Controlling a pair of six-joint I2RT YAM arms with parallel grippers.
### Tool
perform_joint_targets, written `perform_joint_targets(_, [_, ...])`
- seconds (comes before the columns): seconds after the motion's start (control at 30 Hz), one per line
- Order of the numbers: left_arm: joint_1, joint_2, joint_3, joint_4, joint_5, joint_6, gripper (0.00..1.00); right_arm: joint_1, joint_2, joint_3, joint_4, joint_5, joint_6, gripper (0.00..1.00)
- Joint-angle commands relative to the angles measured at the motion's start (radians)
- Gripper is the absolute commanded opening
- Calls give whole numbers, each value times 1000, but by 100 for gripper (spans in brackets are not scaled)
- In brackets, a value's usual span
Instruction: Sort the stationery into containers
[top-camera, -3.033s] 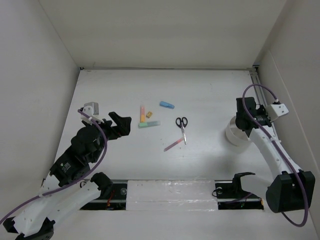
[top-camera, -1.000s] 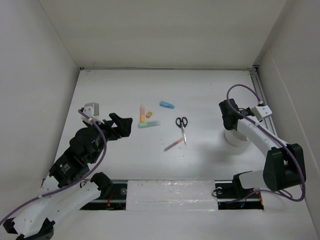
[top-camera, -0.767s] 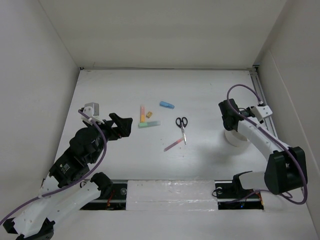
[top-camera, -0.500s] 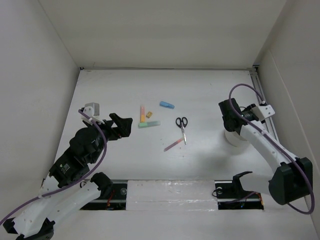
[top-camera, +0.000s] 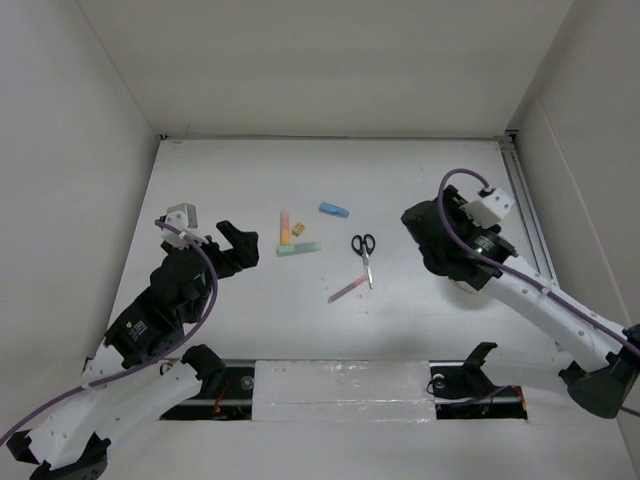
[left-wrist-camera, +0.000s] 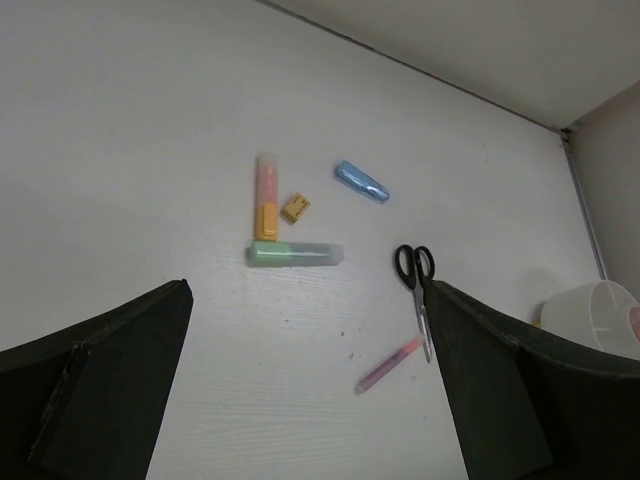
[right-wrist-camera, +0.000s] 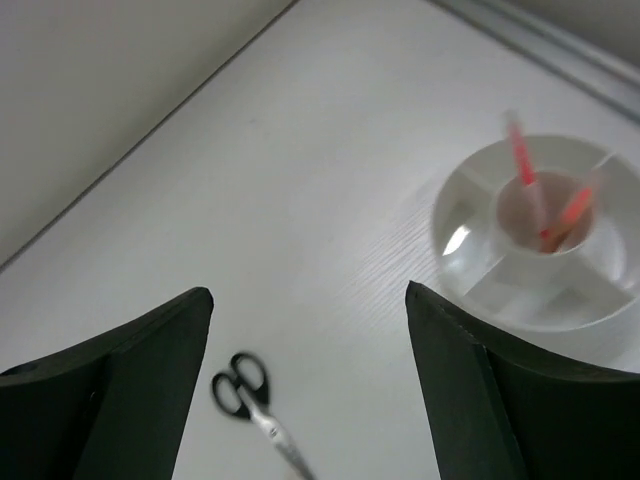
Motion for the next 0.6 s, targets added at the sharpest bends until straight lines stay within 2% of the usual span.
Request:
perform_joint_targets(0.0, [4, 22, 22, -24, -103, -54, 100, 156, 84, 38, -12, -42, 118, 83])
perform_joint_targets(0.07, [4, 22, 22, -24, -113, -54, 100, 245, 133, 38, -11, -62, 224, 82])
perform_joint_targets(0.1, [4, 22, 22, -24, -113, -54, 100, 268, 163, 38, 30, -79, 225, 81])
perform_joint_targets(0.13, [4, 22, 22, -24, -113, -54, 100, 291, 244, 38, 66, -97, 252, 81])
perform_joint_targets(0.2, [4, 22, 22, -24, -113, -54, 100, 353, 353, 133, 34, -134, 351, 81])
perform_joint_targets(0.23, [4, 31, 22, -24, -113, -54, 100, 380, 480, 178, -44, -134, 530, 80])
perform_joint_targets(0.27, [4, 31, 22, -33, -113, -54, 100, 405, 548, 225, -266, -124, 694, 77])
perform_joint_targets(0.33, [4, 31, 22, -33, -113, -54, 100, 454, 680, 388, -435, -124, 900, 76])
perform_joint_targets(0.37, [4, 31, 22, -33, -102, -54, 100, 454, 793, 449, -481, -124, 903, 75])
perform_joint_targets(0.43, [4, 21, 22, -33, -93, -54, 100, 464, 869, 562, -482, -154, 863, 75])
perform_joint_targets(0.47, [4, 10, 22, -33, -93, -54, 100, 464, 886, 563, -468, -165, 863, 73])
perform_joint_targets(0.53, [4, 10, 22, -24, -83, -54, 100, 454, 857, 527, -336, -188, 806, 71])
perform_joint_targets(0.57, [4, 10, 22, -24, -83, -54, 100, 442, 830, 435, -271, -188, 782, 70])
